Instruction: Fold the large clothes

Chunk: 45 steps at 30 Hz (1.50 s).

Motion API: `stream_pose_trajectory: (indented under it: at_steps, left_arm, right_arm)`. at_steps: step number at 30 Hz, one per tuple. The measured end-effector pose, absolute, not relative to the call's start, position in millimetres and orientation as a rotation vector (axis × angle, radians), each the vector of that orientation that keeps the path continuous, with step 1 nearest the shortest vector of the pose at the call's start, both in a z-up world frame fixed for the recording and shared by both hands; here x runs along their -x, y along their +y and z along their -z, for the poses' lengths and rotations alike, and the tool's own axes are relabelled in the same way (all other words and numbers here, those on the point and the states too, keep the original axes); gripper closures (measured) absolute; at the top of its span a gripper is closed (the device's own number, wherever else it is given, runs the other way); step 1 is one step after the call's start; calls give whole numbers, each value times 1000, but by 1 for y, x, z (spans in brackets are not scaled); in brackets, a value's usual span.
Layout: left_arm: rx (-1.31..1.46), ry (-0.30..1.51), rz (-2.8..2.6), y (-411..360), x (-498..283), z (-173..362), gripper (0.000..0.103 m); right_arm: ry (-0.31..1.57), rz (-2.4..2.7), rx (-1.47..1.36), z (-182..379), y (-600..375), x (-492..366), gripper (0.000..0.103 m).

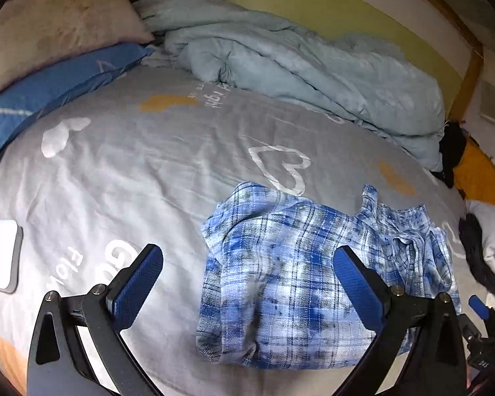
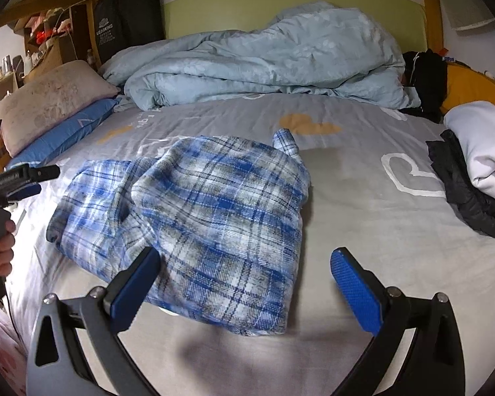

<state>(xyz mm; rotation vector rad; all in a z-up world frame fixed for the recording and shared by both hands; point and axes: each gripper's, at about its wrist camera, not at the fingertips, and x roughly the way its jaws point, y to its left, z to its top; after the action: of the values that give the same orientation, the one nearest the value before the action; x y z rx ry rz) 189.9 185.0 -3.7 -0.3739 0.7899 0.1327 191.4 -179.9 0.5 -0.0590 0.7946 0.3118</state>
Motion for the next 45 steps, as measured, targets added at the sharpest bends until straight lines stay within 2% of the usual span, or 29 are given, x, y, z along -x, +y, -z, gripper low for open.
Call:
stream_pose_trajectory:
  at_steps: [1, 3, 5, 10, 12, 13, 14, 17, 20, 25, 31, 39, 45]
  left_arm:
    - [382, 799, -121, 187, -190, 6, 1]
    - [400, 829, -87, 185, -191, 14, 9]
    - [421, 873, -53, 184, -195, 25, 28]
    - [468, 1000, -38, 180, -207, 63, 33]
    - [436, 982, -51, 176, -207, 65, 35]
    - [432, 973, -49, 176, -206, 66, 47]
    - [449, 961, -30, 176, -204, 66, 80]
    - [511, 916, -16, 177, -196, 60, 92]
    - [390, 838, 3, 156, -188, 31, 94]
    - [373, 712, 163, 118, -173, -43, 95]
    - [361, 742, 283, 54, -180, -95, 96]
    - [302, 758, 419, -49, -194, -98, 96]
    - [306, 857, 446, -91, -215, -56, 96]
  right_arm:
    - [794, -311, 64, 0, -179, -191, 0]
    - [795, -310, 66, 0, -181, -190, 0]
    - [801, -307, 62, 0, -182, -190, 0]
    - [827, -288, 60, 2, -184, -192, 0]
    - [831, -283, 50, 1, -187, -192, 0]
    - [830, -282, 49, 1, -188, -192, 0]
    - [828, -279, 51, 0, -189, -192, 0]
    - [824, -268, 49, -2, -192, -194, 0]
    - [823, -259, 34, -5, -195, -197, 0]
    - [863, -322, 37, 2, -186, -218, 0]
    - [981, -328, -20, 44, -174, -236, 0]
    - [953, -276, -20, 20, -194, -227, 0]
    - [803, -55, -161, -35, -265, -219, 0]
